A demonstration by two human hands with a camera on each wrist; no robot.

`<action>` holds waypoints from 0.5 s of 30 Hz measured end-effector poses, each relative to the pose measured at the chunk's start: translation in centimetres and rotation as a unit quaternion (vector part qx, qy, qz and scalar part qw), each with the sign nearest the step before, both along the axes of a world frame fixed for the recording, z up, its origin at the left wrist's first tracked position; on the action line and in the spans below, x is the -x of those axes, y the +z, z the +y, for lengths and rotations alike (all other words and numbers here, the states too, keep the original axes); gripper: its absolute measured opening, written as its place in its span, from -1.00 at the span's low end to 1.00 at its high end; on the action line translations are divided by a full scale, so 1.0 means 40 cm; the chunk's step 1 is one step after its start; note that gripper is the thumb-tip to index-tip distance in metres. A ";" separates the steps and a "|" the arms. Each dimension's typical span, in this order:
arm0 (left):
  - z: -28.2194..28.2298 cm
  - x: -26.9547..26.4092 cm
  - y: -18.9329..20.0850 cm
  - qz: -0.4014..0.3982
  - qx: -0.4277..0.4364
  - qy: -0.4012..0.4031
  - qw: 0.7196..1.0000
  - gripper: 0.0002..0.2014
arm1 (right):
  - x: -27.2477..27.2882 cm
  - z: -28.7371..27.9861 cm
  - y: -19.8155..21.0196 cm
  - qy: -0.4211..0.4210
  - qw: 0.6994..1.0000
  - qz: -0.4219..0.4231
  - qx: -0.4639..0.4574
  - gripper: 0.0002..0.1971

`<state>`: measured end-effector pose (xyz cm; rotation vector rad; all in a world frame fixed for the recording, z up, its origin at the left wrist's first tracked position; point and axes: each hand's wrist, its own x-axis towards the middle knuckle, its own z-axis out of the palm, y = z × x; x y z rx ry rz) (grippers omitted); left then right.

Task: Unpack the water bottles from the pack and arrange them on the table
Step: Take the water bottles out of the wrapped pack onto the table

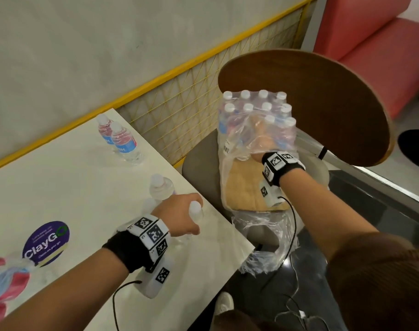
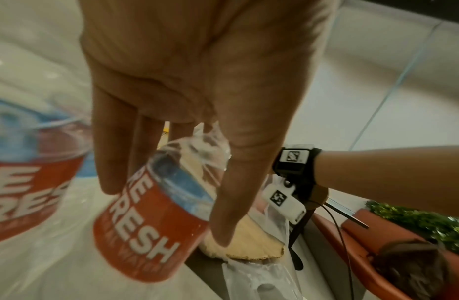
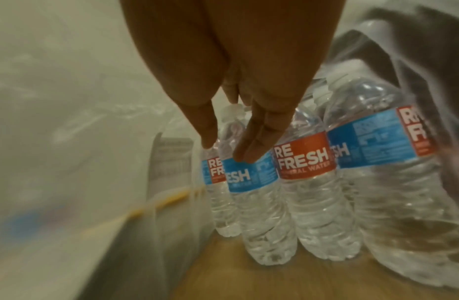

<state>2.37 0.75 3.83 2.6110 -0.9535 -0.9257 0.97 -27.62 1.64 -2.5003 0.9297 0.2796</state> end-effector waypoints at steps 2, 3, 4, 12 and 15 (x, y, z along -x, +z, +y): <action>-0.007 0.001 0.012 -0.035 -0.017 -0.021 0.999 -0.53 | -0.007 0.034 0.067 0.018 1.000 0.016 0.009 -0.57; -0.009 -0.001 0.021 -0.057 -0.028 -0.031 0.998 -0.52 | -0.006 0.042 0.079 0.012 1.000 0.025 0.006 -0.57; -0.012 -0.006 0.030 -0.075 -0.042 -0.043 0.995 -0.52 | -0.013 0.033 0.085 0.006 0.999 0.026 0.023 -0.55; -0.010 -0.020 0.045 -0.116 -0.143 -0.148 0.972 -0.56 | 0.104 0.105 0.023 -0.055 0.995 -0.004 -0.082 -0.61; -0.028 -0.014 0.044 -0.130 -0.099 -0.156 0.974 -0.34 | 0.158 0.131 0.072 -0.068 0.990 -0.007 -0.123 -0.67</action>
